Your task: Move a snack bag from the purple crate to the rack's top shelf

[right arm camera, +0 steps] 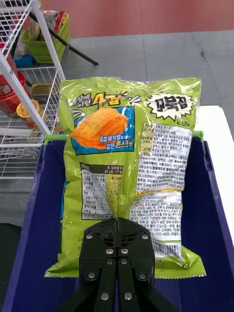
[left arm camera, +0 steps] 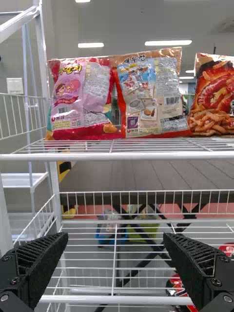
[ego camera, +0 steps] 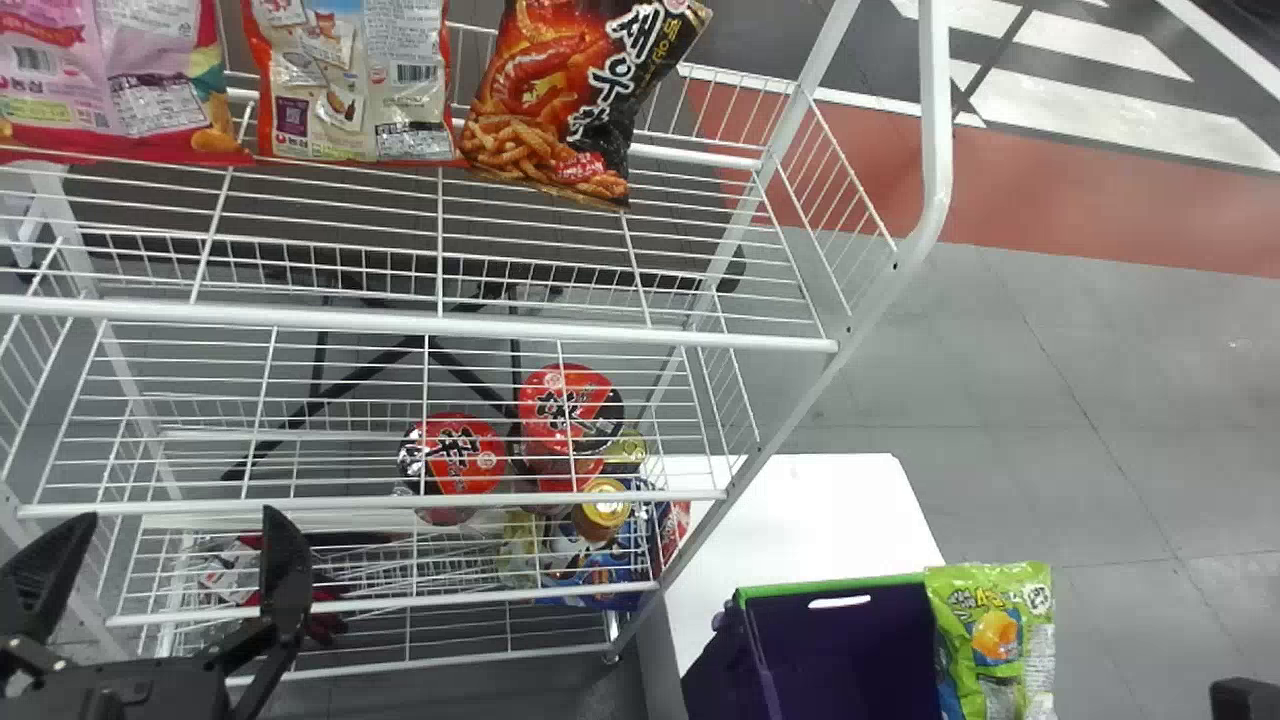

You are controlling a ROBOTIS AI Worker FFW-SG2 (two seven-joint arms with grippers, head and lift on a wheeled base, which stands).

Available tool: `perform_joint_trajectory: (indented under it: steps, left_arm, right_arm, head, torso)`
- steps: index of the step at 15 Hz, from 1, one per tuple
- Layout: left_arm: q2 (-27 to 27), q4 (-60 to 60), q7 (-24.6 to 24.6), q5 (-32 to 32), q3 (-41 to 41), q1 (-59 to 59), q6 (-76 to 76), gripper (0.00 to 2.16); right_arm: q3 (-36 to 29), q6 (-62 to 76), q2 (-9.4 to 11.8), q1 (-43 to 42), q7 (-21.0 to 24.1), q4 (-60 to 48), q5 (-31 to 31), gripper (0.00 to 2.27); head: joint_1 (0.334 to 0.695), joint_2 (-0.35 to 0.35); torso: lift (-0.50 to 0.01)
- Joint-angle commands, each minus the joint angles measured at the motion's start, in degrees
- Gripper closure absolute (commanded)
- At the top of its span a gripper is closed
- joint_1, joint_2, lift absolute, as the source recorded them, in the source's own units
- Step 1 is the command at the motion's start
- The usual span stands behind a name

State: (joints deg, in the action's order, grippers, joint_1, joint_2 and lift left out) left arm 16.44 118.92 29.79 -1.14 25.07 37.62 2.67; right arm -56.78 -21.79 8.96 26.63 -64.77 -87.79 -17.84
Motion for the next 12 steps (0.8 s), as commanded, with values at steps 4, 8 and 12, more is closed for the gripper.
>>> perform_joint_trajectory:
  steps: [4,8,12]
  left_arm:
    - [0.0,-0.35,-0.25,0.0,-0.02,-0.18,0.0,0.09]
    - [-0.09,-0.7,-0.43,0.09,-0.02,-0.35,-0.18,0.09]
    - [-0.09,-0.62,-0.34,0.26,-0.02,-0.35,-0.18,0.09]
  right_arm:
    - [-0.62,-0.5,-0.08,0.0,-0.18,-0.71,0.0,2.25]
    - [-0.62,-0.67,0.0,0.0,-0.18,-0.71,0.0,2.25]
    - [-0.88,-0.5,0.0,0.0,-0.27,-0.8,0.0,2.25]
  head:
    - [0.695,-0.35]
    - [0.695,-0.35]
    - [0.695,-0.35]
  torso:
    - [-0.121]
    - [-0.105]
    - [-0.088]
